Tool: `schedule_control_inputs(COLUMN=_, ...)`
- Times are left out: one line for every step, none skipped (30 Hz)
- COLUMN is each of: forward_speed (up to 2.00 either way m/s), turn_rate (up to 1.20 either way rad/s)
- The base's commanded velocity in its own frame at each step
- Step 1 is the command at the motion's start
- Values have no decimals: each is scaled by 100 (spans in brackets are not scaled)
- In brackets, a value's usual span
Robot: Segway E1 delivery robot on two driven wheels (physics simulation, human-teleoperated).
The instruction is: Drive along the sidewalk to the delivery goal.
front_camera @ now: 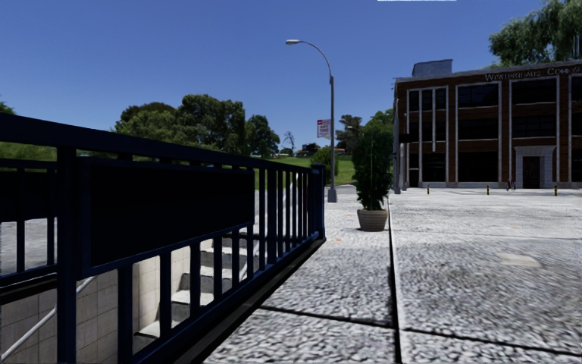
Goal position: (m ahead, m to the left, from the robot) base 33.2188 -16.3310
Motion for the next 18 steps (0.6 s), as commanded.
schedule_control_inputs(forward_speed=58, turn_rate=-36)
schedule_control_inputs(forward_speed=58, turn_rate=-37)
schedule_control_inputs(forward_speed=58, turn_rate=-37)
schedule_control_inputs(forward_speed=58, turn_rate=-39)
schedule_control_inputs(forward_speed=58, turn_rate=-39)
schedule_control_inputs(forward_speed=58, turn_rate=-40)
schedule_control_inputs(forward_speed=58, turn_rate=-41)
schedule_control_inputs(forward_speed=58, turn_rate=-42)
schedule_control_inputs(forward_speed=58, turn_rate=-42)
schedule_control_inputs(forward_speed=58, turn_rate=-43)
schedule_control_inputs(forward_speed=58, turn_rate=-44)
schedule_control_inputs(forward_speed=58, turn_rate=-44)
schedule_control_inputs(forward_speed=58, turn_rate=-44)
schedule_control_inputs(forward_speed=58, turn_rate=-44)
schedule_control_inputs(forward_speed=58, turn_rate=-44)
schedule_control_inputs(forward_speed=58, turn_rate=-44)
schedule_control_inputs(forward_speed=58, turn_rate=-44)
schedule_control_inputs(forward_speed=58, turn_rate=-44)
